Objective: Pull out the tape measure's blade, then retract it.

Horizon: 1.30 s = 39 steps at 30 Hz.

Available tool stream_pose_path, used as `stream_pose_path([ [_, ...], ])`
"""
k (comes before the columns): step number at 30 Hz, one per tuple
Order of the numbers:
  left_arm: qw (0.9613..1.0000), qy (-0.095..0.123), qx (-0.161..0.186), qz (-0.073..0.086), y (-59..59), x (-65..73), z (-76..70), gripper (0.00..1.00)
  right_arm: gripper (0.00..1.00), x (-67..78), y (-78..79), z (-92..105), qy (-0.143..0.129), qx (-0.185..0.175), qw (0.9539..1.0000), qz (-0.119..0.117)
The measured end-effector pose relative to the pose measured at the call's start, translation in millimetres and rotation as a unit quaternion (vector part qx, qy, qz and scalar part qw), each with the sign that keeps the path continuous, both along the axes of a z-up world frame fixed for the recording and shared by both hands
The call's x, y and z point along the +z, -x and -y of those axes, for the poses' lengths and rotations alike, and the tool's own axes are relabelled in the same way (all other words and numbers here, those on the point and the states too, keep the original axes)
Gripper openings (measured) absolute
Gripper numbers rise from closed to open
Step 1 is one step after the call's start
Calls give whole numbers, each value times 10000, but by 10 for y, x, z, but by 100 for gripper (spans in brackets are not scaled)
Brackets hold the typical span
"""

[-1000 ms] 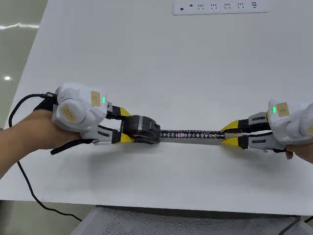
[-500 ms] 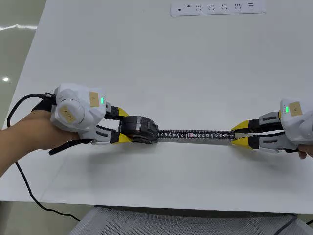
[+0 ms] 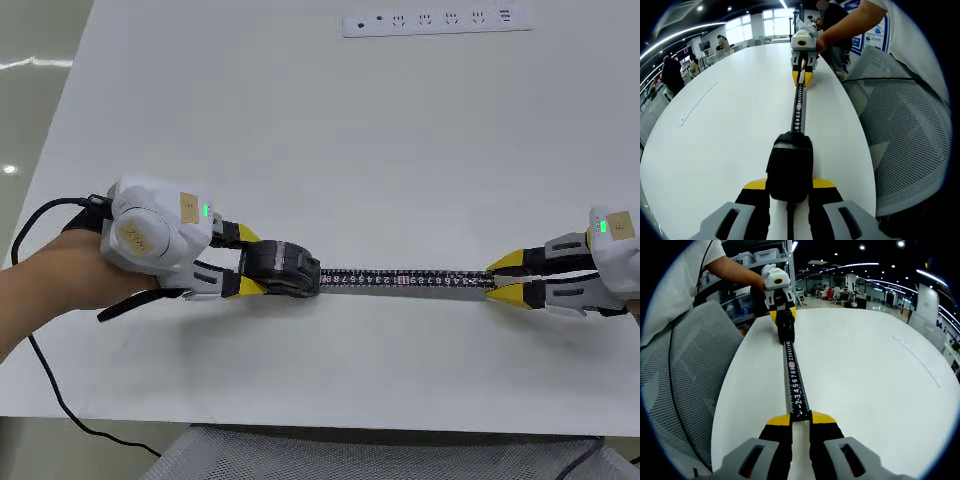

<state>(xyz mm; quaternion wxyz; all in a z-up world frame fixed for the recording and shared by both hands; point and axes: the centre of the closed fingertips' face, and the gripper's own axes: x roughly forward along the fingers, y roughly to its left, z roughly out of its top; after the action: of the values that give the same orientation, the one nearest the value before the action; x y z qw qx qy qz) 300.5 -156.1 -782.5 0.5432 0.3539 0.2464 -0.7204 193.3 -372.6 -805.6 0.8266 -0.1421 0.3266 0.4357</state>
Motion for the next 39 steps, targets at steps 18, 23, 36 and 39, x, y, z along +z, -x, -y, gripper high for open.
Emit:
stream_pose_path([
  [18, 10000, -9, -1, -4, -7, -8, -3, 26, 9, -8, 127, 251, 175, -135, 9997, -119],
  [23, 10000, -19, -10, 1, -9, -9, -6, 26, 9, -14, 162, 309, 195, -168, 9996, -153],
  [36, 10000, -49, 31, 2, -4, -4, -2, 27, 10, -77, 173, 309, 209, -190, 9994, -202],
  [39, 10000, -54, 65, 4, 0, -4, 3, 27, 10, -76, 171, 314, 211, -193, 9994, -177],
])
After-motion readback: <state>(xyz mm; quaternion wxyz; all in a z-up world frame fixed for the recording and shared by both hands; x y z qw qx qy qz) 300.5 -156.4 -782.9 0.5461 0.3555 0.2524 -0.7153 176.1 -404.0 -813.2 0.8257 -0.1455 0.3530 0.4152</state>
